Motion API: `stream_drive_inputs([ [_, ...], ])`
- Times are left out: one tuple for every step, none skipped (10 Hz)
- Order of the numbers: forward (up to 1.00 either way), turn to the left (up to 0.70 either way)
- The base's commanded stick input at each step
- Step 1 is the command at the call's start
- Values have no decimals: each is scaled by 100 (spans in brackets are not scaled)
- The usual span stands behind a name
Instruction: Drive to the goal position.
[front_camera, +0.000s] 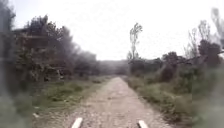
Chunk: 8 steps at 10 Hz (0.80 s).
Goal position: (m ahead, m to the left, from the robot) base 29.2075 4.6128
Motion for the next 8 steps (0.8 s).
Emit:
stream_drive_inputs([
  [100, 0],
  [100, 0],
  [100, 0],
  [100, 0],
  [100, -23],
  [100, -40],
  [100, -19],
  [100, -2],
])
